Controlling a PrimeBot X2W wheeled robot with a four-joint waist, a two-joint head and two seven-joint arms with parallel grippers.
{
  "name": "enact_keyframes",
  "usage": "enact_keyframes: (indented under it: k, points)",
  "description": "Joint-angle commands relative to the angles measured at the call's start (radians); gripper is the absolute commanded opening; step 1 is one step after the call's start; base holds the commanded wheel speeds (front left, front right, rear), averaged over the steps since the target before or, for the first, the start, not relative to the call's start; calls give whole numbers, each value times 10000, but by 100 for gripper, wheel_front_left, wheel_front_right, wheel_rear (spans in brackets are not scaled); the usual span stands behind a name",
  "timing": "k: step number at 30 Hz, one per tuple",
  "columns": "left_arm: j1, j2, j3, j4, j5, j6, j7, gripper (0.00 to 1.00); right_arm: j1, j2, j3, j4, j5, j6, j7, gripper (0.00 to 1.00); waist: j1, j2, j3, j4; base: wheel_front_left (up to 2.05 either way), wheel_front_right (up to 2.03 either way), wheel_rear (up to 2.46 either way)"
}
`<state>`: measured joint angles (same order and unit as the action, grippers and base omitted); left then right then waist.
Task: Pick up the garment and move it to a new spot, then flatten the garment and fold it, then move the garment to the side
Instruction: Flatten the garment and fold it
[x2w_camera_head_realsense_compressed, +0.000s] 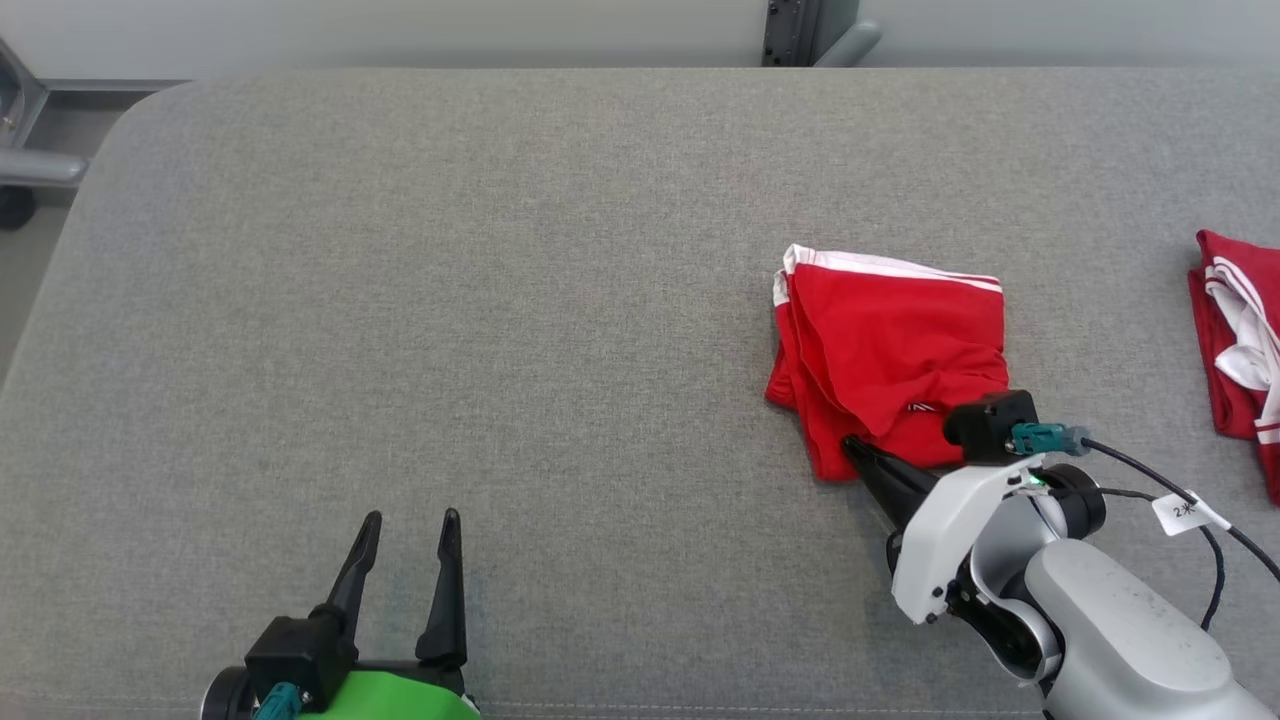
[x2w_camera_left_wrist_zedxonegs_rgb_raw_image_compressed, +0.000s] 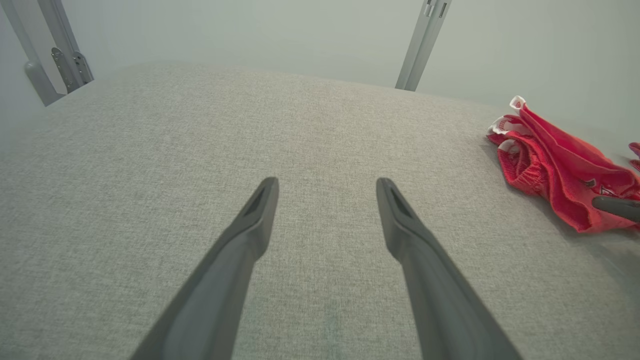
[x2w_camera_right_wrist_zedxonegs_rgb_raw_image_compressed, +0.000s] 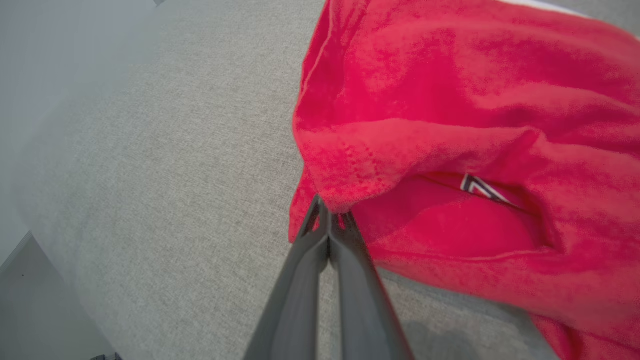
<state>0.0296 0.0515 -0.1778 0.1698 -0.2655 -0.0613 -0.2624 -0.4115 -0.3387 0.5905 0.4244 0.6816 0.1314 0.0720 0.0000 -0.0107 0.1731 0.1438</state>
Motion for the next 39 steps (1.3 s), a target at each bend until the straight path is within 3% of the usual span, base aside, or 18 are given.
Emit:
enact_keyframes:
  k: [1, 10, 16, 22, 31, 36, 39]
  points:
    - [175, -3, 68, -16, -98, 104, -27, 100, 270, -96, -72, -202, -71, -16, -172, 0, 0, 107, -183, -113, 0, 0, 0]
    - [708, -1, 275, -166, -149, 196, -27, 100, 1213, -375, -1368, -1239, -868, -14, -840, 0, 0, 107, -909, -667, 0, 0, 0]
    - [434, -2, 217, -442, 39, 76, -27, 100, 990, -68, -2844, -1474, -1944, -10, -1288, 0, 0, 107, -425, -762, 0, 0, 0]
    - [-254, 1, -90, -509, 138, -87, -27, 100, -328, 185, -3646, -525, -3072, -11, -1636, 0, 0, 107, 703, -281, 0, 0, 0]
    - [-800, -2, -95, -441, 188, -74, -27, 100, -1791, 353, -3534, 1550, -3951, -11, -2754, 0, 0, 107, 1632, 451, 0, 0, 0]
    - [-837, -2, -42, -531, 86, 35, -27, 100, -1671, 679, -3381, 2383, -4199, -11, -3310, 0, 0, 107, 1722, 673, 0, 0, 0]
    - [-702, -2, 1, -557, 98, 100, -27, 100, -1165, 956, -3646, 1981, -4299, -11, -3369, 0, 0, 107, 1668, 680, 0, 0, 0]
